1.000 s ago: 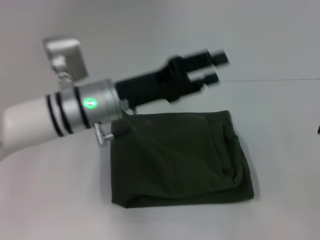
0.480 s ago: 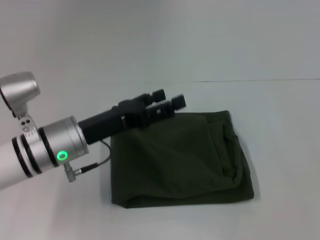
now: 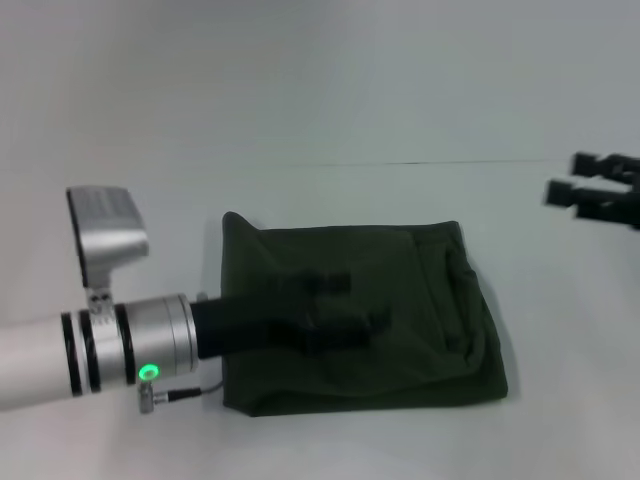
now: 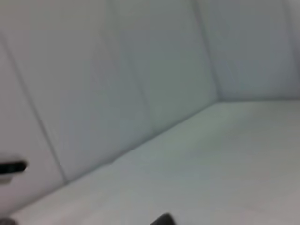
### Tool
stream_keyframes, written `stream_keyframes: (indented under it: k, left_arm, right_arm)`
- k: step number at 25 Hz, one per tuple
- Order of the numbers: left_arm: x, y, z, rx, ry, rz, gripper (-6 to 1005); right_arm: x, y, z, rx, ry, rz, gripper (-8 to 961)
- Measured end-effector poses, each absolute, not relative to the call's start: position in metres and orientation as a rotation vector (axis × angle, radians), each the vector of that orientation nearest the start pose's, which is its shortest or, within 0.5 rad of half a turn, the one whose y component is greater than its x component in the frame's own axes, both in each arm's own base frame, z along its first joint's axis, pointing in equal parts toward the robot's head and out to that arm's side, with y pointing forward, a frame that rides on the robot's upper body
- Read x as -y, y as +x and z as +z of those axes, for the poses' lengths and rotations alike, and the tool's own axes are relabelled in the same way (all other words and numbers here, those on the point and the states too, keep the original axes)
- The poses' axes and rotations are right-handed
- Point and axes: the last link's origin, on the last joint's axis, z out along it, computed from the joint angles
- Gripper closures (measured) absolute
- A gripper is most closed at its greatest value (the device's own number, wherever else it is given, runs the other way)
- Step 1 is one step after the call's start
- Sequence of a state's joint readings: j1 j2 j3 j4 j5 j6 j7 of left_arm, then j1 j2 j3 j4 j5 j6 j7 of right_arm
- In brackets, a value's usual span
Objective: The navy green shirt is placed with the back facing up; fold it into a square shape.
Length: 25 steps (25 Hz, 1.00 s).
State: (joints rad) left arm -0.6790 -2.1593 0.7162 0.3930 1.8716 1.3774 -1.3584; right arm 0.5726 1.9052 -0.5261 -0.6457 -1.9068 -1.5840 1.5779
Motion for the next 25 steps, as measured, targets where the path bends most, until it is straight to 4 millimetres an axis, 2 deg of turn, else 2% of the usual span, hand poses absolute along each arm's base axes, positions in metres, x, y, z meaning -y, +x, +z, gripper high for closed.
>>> stream_keyframes:
  k: [7, 12, 18, 25]
  left_arm:
    - [-0.357, -0.231, -0.077, 0.848, -2.594, -0.752, 82]
    - [-0.357, -0.237, -0.073, 0.845, -2.575, -0.741, 82]
    - [-0.355, -0.237, -0.072, 0.831, -2.585, -0.736, 82]
    - [-0.360, -0.243, -0.043, 0.841, -2.495, -0.826, 82]
  right_arm:
    - [-0.386, 0.249, 0.049, -0.599, -2.585, 0.651, 22]
    - [-0.408, 0.232, 0.021, -0.534, -2.592, 0.500, 22]
    - [-0.425, 0.215, -0.014, -0.473, -2.569, 0.342, 22]
    - [-0.435, 0.205, -0.039, -0.440, -2.554, 0.192, 22]
